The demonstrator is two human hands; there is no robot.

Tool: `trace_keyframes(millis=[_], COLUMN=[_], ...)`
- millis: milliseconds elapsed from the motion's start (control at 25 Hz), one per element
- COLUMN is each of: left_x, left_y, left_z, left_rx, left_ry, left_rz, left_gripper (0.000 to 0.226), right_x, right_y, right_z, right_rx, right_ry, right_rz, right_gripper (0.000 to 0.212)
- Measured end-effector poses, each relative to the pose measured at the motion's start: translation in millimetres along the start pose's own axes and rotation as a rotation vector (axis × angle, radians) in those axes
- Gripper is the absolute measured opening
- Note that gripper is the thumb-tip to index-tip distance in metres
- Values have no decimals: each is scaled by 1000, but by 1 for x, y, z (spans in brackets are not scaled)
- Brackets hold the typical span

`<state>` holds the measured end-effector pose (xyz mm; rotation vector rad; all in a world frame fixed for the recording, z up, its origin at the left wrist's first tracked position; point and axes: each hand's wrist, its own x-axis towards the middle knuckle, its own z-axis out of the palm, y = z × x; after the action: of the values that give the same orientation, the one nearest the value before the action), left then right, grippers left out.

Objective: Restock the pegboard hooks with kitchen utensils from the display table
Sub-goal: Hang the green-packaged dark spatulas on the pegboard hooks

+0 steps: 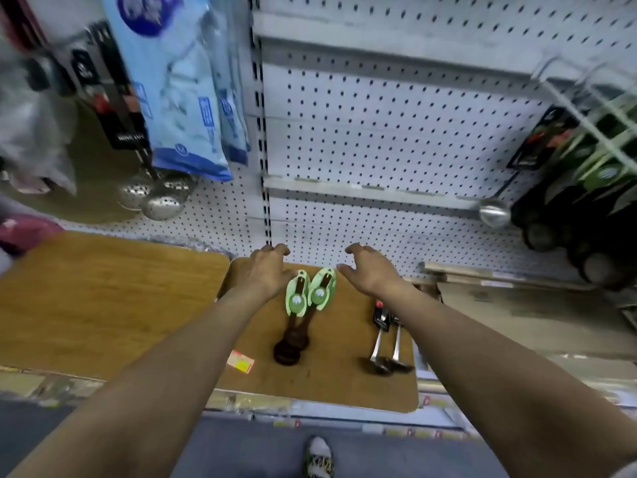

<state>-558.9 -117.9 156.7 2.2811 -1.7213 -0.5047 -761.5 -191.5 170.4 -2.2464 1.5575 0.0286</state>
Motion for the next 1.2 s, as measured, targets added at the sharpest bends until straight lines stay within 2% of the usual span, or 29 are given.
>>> trace_keyframes(millis=[200,360,560,760,1000,1120,1200], left_x=[39,66,81,89,90,90,89], left_y=[-38,-66,-87,-92,-99,-100,-98], left_z=[81,149,203,235,248,249,252], left_rx=[-126,-195,-334,-401,-395,-406,-418], left_ry=[-115,-212,-233,-211,-200,-194,-186], left_rz=[-143,-262,-409,-520,-607,-614,-591], left_gripper=[49,49,53,60,67,68,67], right_x=[54,99,141,166,171,166,160], right_y=[38,63,61,44,44,50,50], right_z=[98,165,213,232,238,245,248], right_rx=[100,256,560,587,597,465,423], right_ry=[-209,-359,-308,-207,-201,-168,-66], right_rz=[95,274,575,803,796,668,590], right_gripper=[55,56,54,86,79,76,65])
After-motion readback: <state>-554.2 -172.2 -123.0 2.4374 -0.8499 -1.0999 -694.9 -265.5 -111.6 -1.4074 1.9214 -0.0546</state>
